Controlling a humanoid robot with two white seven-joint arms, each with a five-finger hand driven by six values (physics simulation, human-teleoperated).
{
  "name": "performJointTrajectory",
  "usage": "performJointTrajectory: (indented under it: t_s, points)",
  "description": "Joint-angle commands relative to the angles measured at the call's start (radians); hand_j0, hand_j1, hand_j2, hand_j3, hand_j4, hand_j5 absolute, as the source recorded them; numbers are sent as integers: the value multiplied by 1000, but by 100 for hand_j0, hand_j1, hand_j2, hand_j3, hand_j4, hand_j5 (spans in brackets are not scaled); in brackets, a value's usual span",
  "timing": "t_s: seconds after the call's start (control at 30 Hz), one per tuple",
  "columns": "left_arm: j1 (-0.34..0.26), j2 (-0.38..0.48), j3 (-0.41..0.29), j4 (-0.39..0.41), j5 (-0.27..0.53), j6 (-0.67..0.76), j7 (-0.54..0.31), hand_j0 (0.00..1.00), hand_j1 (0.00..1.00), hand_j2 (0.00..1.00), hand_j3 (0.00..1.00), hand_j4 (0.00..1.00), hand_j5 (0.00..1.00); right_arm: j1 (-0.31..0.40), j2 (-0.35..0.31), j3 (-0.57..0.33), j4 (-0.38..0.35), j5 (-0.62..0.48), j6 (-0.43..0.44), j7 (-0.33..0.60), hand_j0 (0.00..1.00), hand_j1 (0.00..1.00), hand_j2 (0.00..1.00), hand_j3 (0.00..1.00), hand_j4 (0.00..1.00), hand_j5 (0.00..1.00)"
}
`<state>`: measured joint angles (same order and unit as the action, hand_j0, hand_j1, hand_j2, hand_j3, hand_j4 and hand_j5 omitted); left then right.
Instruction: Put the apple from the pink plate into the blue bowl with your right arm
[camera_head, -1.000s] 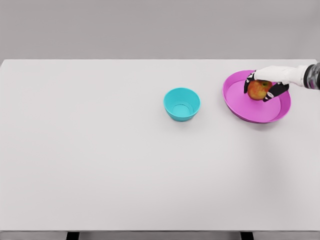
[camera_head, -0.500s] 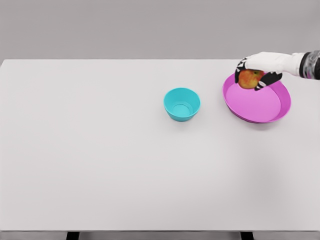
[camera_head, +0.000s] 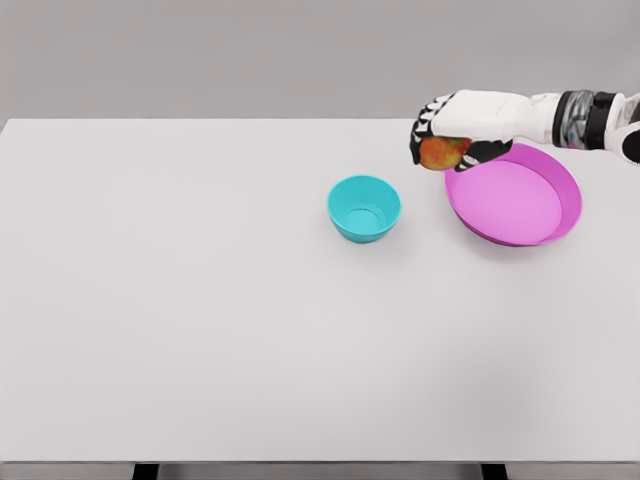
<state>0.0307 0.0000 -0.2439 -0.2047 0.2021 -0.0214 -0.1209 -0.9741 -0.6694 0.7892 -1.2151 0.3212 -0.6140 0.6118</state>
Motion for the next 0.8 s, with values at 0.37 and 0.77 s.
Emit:
performJointTrajectory:
  t_s: [0.37, 0.77]
  points:
    - [0, 0, 0, 1, 0, 0, 0, 100, 100, 100, 100, 100, 100, -2, 85, 61, -80, -4, 3, -1, 50, 50, 50, 50, 50, 50]
    - [0, 0, 0, 1, 0, 0, 0, 100, 100, 100, 100, 100, 100, 0, 125, 102, -54, 15, 16, -1, 50, 50, 50, 50, 50, 50]
